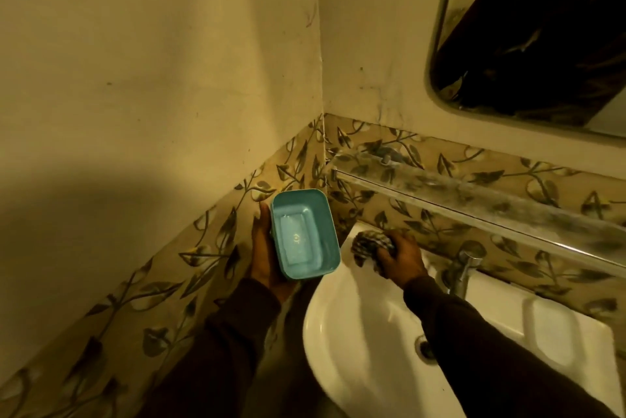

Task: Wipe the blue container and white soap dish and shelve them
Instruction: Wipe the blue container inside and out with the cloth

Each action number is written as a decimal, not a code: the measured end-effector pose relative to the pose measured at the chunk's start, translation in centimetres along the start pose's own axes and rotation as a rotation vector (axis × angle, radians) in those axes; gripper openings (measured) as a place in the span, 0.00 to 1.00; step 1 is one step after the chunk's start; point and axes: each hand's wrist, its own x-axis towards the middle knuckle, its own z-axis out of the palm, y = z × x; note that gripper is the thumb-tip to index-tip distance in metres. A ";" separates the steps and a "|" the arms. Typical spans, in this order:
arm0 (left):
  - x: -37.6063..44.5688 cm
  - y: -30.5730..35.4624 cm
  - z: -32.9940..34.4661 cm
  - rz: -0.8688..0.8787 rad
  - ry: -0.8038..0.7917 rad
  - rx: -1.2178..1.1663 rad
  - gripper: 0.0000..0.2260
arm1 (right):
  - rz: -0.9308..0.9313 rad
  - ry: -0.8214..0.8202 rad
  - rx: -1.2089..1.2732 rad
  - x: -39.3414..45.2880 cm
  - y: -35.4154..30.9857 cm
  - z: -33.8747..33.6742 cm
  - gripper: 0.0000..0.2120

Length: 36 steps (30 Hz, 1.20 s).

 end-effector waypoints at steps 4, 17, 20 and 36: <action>0.3 -1.4 2.6 -0.025 -0.162 0.001 0.32 | -0.060 0.104 0.429 -4.1 -5.5 -5.0 0.05; -4.8 -13.4 12.4 -0.445 -0.286 -0.066 0.31 | -0.373 0.184 -0.684 -14.2 -12.5 -14.4 0.21; -5.2 -13.8 13.1 -0.436 -0.276 -0.005 0.32 | -0.313 0.075 -0.638 -14.7 -12.3 -15.4 0.18; -6.9 -14.2 17.2 -0.553 -0.464 0.044 0.33 | -0.284 0.119 -0.619 -17.2 -12.7 -21.0 0.10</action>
